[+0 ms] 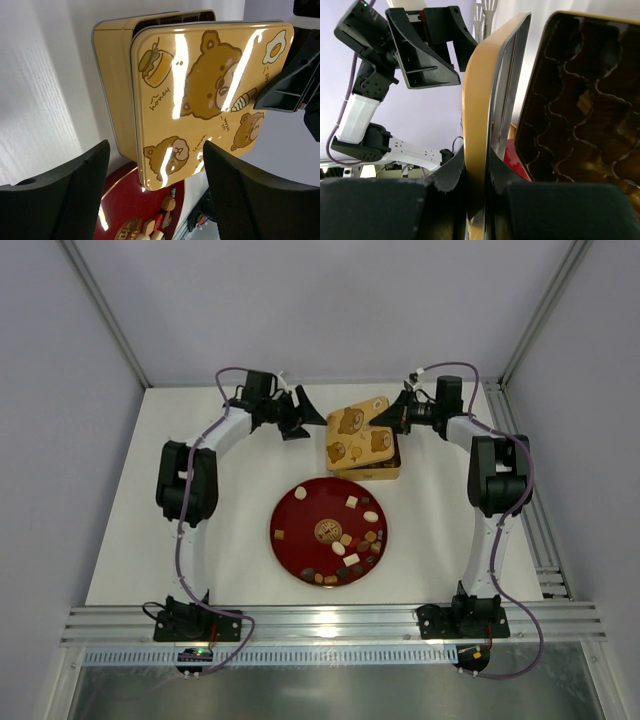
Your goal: Pack the chocolate
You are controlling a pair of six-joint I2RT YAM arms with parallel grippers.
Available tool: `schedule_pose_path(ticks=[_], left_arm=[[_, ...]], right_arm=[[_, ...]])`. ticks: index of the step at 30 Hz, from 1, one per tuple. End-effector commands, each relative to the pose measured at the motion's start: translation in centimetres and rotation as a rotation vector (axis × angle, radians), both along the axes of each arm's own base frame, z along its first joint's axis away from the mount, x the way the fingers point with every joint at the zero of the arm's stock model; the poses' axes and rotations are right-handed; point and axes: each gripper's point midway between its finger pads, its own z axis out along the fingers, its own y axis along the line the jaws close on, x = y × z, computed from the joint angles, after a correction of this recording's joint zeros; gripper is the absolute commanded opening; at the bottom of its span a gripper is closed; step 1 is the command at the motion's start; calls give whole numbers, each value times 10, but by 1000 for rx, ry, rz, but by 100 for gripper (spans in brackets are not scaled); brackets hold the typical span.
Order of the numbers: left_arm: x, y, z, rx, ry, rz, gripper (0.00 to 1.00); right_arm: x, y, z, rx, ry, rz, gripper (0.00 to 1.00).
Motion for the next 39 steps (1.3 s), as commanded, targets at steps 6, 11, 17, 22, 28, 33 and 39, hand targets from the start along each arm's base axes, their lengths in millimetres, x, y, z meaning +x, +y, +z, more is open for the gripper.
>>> schedule_pose_path(ticks=[6, 11, 17, 22, 28, 33, 39], left_arm=[[11, -22, 4, -17, -82, -40, 73], [8, -27, -6, -9, -67, -48, 73], [5, -33, -12, 1, -60, -55, 73], [2, -38, -20, 18, -47, -53, 73], [0, -47, -30, 33, -31, -57, 72], [-1, -51, -37, 42, -20, -58, 72], [-1, -54, -41, 46, -16, -60, 72]], right_arm=[[6, -21, -9, -59, 3, -11, 4], [10, -25, -16, -61, 20, -24, 5], [13, -28, -28, -78, 46, -34, 13], [14, -33, -35, -88, 61, -49, 21], [15, -40, -37, -93, 63, -68, 27], [17, -46, -39, -100, 69, -86, 27], [18, -52, -42, -130, 73, -112, 27]])
